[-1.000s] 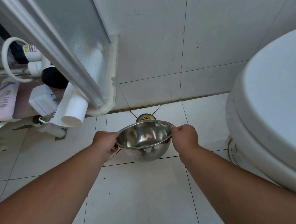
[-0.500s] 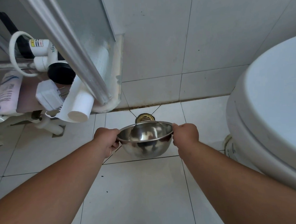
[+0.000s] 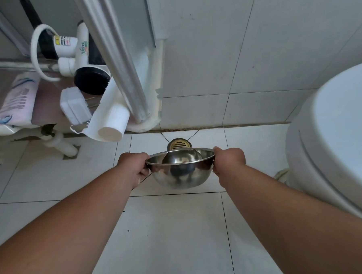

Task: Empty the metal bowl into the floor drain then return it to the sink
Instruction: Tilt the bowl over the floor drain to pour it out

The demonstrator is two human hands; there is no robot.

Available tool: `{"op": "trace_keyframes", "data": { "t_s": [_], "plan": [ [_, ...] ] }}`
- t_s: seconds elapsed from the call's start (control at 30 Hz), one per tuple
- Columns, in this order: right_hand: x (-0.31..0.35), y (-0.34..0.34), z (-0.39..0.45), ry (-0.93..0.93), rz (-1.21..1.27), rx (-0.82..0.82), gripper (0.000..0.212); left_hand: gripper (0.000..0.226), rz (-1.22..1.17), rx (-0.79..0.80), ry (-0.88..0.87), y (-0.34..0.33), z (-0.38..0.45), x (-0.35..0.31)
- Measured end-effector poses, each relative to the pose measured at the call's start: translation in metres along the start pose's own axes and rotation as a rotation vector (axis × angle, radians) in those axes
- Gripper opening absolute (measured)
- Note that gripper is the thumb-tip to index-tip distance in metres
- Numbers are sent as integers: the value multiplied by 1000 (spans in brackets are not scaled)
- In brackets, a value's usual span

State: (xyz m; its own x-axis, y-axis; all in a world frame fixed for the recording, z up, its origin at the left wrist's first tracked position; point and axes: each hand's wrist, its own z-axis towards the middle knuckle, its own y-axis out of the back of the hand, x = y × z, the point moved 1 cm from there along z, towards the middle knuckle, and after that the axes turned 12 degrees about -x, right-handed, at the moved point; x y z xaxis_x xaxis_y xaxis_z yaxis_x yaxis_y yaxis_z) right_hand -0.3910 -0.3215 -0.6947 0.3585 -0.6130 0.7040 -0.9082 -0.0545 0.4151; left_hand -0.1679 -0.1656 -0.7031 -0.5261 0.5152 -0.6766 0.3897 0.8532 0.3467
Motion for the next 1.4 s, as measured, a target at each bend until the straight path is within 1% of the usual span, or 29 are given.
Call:
{"op": "trace_keyframes", "data": {
  "t_s": [0.07, 0.13, 0.23, 0.37, 0.53, 0.63, 0.77, 0.8, 0.87, 1.03, 1.1, 1.17, 1.23, 1.33, 1.4],
  "plan": [
    [2, -4, 2, -8, 16, 9, 28, 14, -13, 8, 11, 0, 2, 1],
    [4, -6, 4, -12, 12, 22, 30, 10, -34, 7, 25, -1, 3, 0],
    [5, -9, 9, 3, -22, 33, 31, 13, -55, 3, 24, -1, 4, -2],
    [13, -12, 13, 76, -8, 108, 22, 18, -88, 7, 32, -2, 9, -5],
    [28, -16, 20, 71, -9, 183, 17, 20, -111, 19, 32, -2, 16, -10],
    [34, -19, 23, 67, -55, 226, 6, 19, -126, 19, 35, -2, 19, -13],
    [39, -22, 26, 67, -49, 263, 6, 23, -143, 40, 38, -2, 21, -18],
    [40, -22, 26, 72, -46, 268, 9, 23, -147, 45, 38, -2, 21, -20],
    [42, -23, 27, 87, -47, 270, 16, 23, -159, 54, 42, -1, 23, -21],
    [43, -24, 30, 98, -34, 256, 23, 25, -179, 90, 55, -4, 25, -22],
    [42, -23, 31, 104, -32, 254, 22, 27, -191, 114, 62, -5, 25, -21],
    [43, -21, 30, 103, -28, 255, 17, 28, -216, 135, 69, -5, 25, -21],
    [45, -20, 27, 68, -14, 252, 14, 28, -248, 152, 76, -5, 25, -22],
    [48, -17, 21, -31, 63, 196, 16, 30, -274, 162, 92, -3, 24, -24],
    [51, -16, 15, -49, 82, 180, 17, 31, -274, 163, 111, -2, 24, -26]
  ]
}}
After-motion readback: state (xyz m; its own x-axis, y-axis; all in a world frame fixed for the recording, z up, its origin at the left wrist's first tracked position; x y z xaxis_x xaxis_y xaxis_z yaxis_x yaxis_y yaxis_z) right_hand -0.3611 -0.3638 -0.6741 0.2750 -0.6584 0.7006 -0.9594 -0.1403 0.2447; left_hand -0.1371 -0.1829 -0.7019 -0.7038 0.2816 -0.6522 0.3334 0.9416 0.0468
